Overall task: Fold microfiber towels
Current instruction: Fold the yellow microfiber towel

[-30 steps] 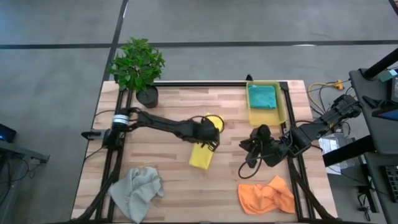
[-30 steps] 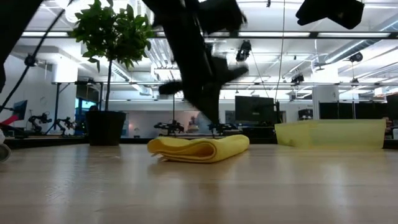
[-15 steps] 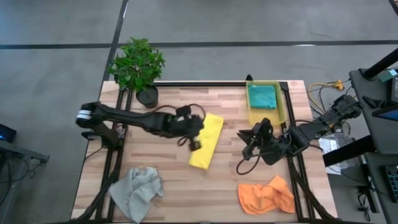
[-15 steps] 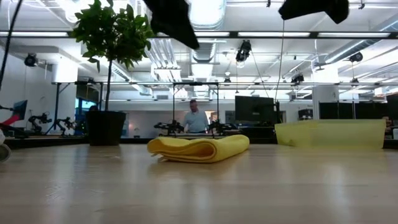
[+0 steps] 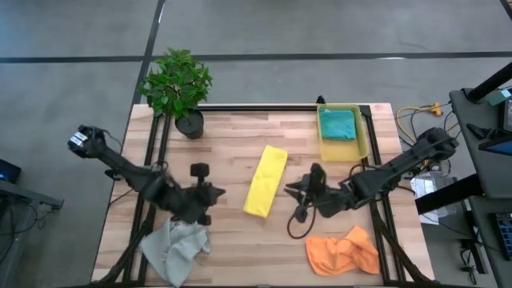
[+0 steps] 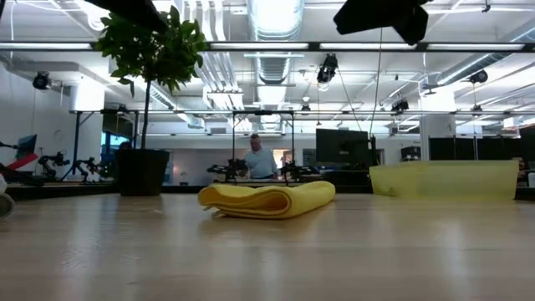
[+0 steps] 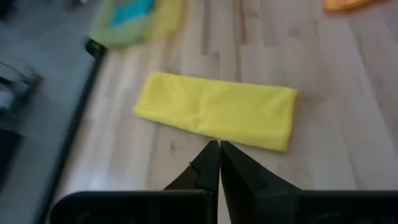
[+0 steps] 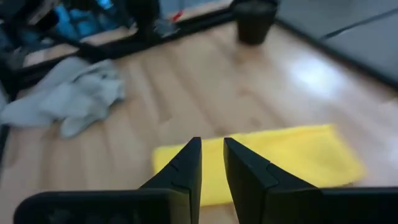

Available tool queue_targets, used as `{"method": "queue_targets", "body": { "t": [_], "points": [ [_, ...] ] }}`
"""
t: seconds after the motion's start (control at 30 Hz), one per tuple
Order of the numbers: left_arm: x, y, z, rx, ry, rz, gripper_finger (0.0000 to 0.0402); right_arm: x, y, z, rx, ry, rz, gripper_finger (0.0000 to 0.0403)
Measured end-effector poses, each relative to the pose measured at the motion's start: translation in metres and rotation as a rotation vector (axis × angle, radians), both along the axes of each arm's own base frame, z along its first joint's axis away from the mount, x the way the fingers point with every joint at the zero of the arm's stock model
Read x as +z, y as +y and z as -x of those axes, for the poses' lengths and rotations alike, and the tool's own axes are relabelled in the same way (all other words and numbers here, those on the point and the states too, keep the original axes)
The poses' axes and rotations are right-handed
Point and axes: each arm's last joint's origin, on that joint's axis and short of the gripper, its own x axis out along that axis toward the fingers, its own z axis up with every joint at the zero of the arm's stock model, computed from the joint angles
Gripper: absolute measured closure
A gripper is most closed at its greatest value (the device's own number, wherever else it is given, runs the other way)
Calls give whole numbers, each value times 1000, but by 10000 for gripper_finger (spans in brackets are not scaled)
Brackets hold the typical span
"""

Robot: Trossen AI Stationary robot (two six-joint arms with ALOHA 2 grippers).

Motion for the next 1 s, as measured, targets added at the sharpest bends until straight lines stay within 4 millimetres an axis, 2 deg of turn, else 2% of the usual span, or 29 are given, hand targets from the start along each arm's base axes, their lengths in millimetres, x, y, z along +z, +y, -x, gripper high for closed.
{"method": "queue_targets", "body": {
  "t": [0.13, 0.27, 0.4, 0.53, 0.7, 0.87, 1.0],
  "points": [
    [-7, -8, 6, -14, 3, -30, 402, -16, 10, -14, 62, 44, -58, 339],
    [-18, -6, 5, 10, 31, -35, 402, -37, 21, -32, 255, 157, 16, 328],
    [-36, -1, 7, 20, 81, -69, 402, -55, 36, -53, 472, 271, 156, 286],
    [-52, 2, 10, 12, 140, -89, 402, -67, 45, -76, 589, 340, 320, 233],
    [-62, 0, 13, -59, 221, -9, 402, -71, 38, -99, 688, 400, 507, 196],
    [-64, 0, 14, -20, 218, 67, 402, -87, 19, -104, 709, 571, 554, 194],
    [-68, 1, 15, 12, 212, 96, 402, -98, 15, -106, 774, 628, 624, 200]
  ]
}}
